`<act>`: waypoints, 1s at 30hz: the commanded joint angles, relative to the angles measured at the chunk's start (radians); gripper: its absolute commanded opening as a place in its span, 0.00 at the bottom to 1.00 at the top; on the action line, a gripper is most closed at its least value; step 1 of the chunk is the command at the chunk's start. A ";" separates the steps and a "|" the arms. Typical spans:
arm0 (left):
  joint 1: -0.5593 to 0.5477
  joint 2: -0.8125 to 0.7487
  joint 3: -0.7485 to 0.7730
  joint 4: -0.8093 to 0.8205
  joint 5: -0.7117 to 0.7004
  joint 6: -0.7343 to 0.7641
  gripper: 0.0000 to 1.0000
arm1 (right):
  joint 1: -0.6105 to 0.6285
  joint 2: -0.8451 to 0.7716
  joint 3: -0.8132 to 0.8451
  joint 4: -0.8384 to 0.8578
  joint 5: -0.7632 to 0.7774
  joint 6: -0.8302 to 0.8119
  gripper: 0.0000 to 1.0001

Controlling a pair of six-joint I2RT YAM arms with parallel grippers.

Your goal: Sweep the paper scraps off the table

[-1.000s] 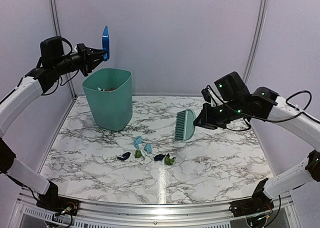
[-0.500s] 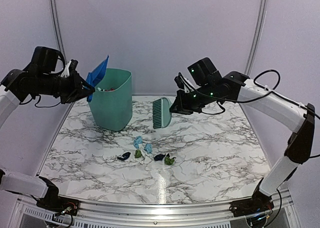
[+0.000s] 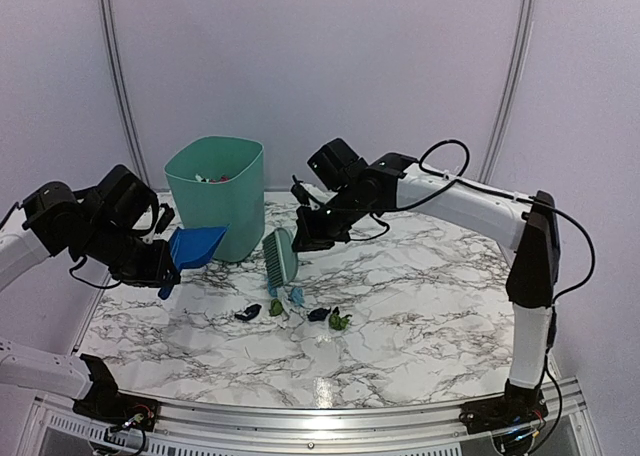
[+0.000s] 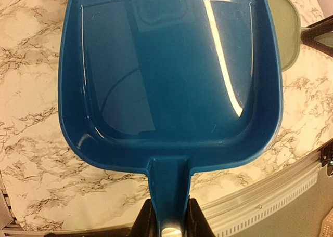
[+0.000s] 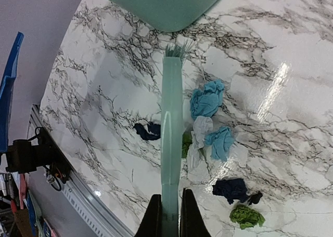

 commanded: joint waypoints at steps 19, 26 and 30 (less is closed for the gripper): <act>-0.231 0.114 -0.192 0.000 -0.079 0.013 0.00 | -0.032 -0.202 -0.318 -0.079 0.117 0.003 0.00; -0.286 0.163 -0.197 0.054 -0.058 0.036 0.00 | -0.052 -0.345 -0.365 -0.143 0.082 -0.019 0.00; -0.337 0.187 -0.196 0.065 -0.050 0.055 0.00 | -0.071 -0.426 -0.370 -0.141 0.065 -0.021 0.00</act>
